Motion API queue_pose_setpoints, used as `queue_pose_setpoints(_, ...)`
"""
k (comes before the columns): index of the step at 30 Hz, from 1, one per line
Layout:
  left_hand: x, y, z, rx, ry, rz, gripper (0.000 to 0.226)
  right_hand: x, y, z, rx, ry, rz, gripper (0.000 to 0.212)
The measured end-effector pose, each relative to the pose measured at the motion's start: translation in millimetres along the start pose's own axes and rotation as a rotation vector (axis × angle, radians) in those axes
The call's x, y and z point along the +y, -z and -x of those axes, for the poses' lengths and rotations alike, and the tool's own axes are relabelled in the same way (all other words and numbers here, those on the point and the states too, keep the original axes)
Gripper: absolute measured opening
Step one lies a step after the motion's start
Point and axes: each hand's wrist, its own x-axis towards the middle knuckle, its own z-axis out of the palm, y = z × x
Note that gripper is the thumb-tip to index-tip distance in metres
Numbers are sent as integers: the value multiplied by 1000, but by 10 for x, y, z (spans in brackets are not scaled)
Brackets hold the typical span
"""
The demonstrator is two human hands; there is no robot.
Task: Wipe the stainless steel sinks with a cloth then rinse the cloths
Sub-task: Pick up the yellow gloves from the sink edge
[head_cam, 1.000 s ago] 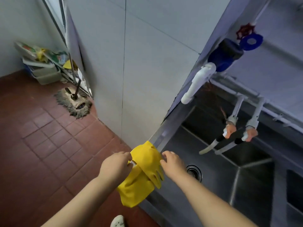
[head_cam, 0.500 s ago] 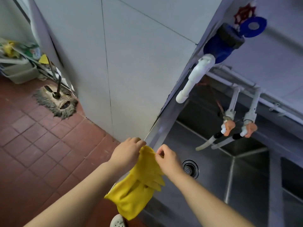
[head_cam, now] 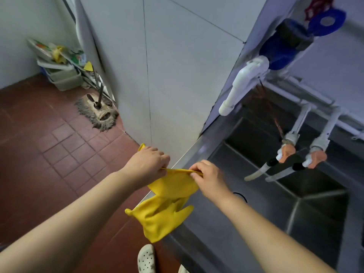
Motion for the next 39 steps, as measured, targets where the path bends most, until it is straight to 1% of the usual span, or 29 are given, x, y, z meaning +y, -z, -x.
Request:
queue_pose_setpoints(3,157,105,236,14,92,118,11,-26,120,61,-77,51,14,8)
queue_pose_setpoints(6,338,132,495,93,180,205,8,-70,260,116,-156,99,51,7)
queue_pose_setpoints(8,440,113,633,132,293,318,5,-99,339,127,-199,100,44,5)
queue_pose_setpoints(10,528,15,763,90,438,468,5,-135,343,126,-286,91,73,6)
queue_pose_setpoints(12,603,-164,895,-12,542,553,6,-173,234,131,-397,101,184,8)
queue_pose_setpoints(14,664,-375,1021,-90,624,518,9,-196,33,144,-468,151,315,10)
queue_pose_setpoints(15,679,-466,1075,-100,663,485,10,-210,-74,149,-481,182,359,11)
queue_pose_setpoints(17,665,-603,1144,-69,731,433,9,-243,-250,128,-463,231,400,12)
queue_pose_setpoints(19,620,-674,1170,-23,774,394,9,-274,-352,75,-405,253,411,13)
queue_pose_setpoints(24,488,-747,1153,7,803,386,13,-262,-500,-21,-278,279,472,21)
queue_pose_setpoints(27,461,-799,1145,41,810,376,18,-217,-545,-14,-285,267,457,30)
queue_pose_setpoints(29,440,-830,1149,43,790,387,25,-206,-581,6,-305,256,440,31)
queue_pose_setpoints(32,405,-839,1133,17,696,322,30,-221,-619,17,-283,212,457,30)
queue_pose_setpoints(34,387,-819,1093,-1,636,296,25,-236,-640,21,-278,179,482,29)
queue_pose_setpoints(36,372,-773,1032,-34,570,302,18,-246,-644,46,-271,164,508,23)
queue_pose_setpoints(39,368,-692,915,-48,426,401,10,-181,-570,135,-246,117,477,14)
